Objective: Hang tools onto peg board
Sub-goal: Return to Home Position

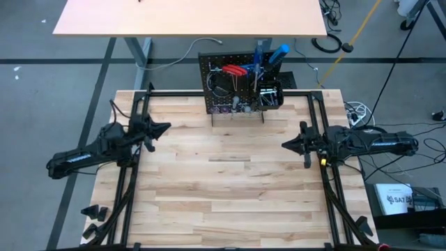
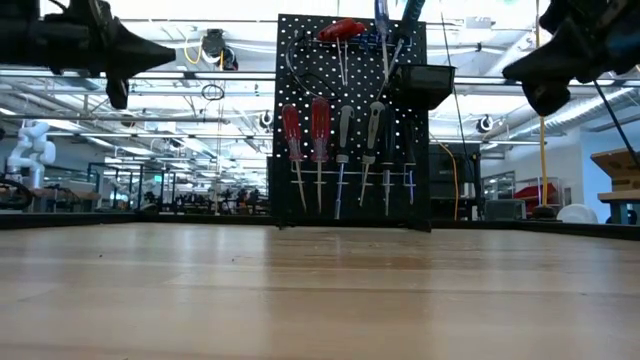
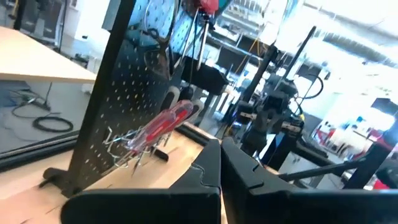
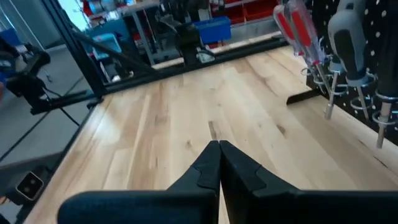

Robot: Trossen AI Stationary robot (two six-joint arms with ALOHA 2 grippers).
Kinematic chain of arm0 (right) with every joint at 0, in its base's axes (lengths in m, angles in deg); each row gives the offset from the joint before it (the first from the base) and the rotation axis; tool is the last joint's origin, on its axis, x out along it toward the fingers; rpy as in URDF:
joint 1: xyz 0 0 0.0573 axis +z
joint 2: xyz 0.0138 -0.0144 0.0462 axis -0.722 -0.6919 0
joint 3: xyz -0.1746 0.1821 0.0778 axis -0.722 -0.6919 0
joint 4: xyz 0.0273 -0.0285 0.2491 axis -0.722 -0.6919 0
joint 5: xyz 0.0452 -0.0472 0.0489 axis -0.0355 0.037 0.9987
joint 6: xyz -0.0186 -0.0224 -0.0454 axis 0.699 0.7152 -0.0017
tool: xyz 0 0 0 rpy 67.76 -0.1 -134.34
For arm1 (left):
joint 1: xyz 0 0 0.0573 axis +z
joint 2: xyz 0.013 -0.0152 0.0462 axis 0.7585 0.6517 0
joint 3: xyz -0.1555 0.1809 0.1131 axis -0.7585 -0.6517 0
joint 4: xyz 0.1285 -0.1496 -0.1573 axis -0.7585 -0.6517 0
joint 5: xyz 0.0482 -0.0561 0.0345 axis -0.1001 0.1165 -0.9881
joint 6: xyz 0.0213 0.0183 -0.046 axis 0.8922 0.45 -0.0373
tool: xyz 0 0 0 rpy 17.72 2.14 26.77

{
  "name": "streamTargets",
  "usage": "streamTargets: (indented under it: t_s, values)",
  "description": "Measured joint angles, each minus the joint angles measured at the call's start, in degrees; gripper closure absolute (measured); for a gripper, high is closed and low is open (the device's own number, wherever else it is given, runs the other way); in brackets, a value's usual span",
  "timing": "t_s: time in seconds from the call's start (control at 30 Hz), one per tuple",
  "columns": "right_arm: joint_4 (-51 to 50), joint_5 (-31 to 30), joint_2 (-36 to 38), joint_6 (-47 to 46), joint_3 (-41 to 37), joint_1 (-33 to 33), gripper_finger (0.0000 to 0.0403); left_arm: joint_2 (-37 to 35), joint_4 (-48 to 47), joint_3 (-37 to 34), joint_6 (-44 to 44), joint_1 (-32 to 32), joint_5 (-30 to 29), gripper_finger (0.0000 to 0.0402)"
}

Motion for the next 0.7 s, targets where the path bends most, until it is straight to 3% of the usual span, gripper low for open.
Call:
streamTargets:
  t_s: [0.23, 0.43, 0.7]
  values:
    - [-0.3, 0.0, 4.8, -0.3, -2.4, 0.0, 0.0403, -1.5, 5.5, -5.6, -2.2, 0.0, 0.1, 0.0402]
    - [3.3, 0.2, 10.3, -3.9, -8.8, 0.0, 0.0403, -1.5, 17.6, -9.6, -0.8, 0.0, 0.1, 0.0402]
    - [6.8, -0.2, 14.5, -4.3, -14.2, 0.0, 0.0403, -1.5, 13.2, -9.6, 6.2, 0.0, -0.9, 0.0402]
